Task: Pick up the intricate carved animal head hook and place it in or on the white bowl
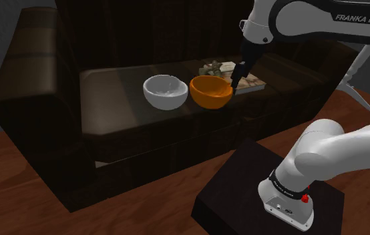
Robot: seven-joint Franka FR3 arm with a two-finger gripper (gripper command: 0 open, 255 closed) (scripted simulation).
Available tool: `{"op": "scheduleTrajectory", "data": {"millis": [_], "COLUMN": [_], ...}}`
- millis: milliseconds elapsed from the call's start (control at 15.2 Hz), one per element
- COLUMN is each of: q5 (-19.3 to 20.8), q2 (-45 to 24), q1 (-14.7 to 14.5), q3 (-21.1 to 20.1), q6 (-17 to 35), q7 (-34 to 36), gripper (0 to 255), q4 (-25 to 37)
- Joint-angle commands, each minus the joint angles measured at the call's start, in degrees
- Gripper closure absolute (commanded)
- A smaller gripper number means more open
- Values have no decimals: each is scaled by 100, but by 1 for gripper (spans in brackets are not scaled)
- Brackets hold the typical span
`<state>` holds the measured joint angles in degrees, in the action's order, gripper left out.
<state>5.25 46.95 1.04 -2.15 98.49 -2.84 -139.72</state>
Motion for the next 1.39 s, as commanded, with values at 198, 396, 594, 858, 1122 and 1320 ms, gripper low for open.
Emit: {"op": "scheduleTrajectory", "data": {"millis": [198, 396, 594, 858, 1122, 1320], "q5": [117, 242, 373, 547, 709, 808], "q2": [-650, -1293, -1925, -2744, -3532, -4107], "q1": [229, 451, 661, 917, 1136, 1280], "q3": [3, 15, 39, 94, 187, 280], "q6": [382, 697, 944, 1174, 1297, 1328], "q7": [297, 600, 907, 1310, 1696, 1963], "gripper": [0, 0, 0, 0, 0, 0], "q4": [252, 562, 926, 1483, 2116, 2637]}}
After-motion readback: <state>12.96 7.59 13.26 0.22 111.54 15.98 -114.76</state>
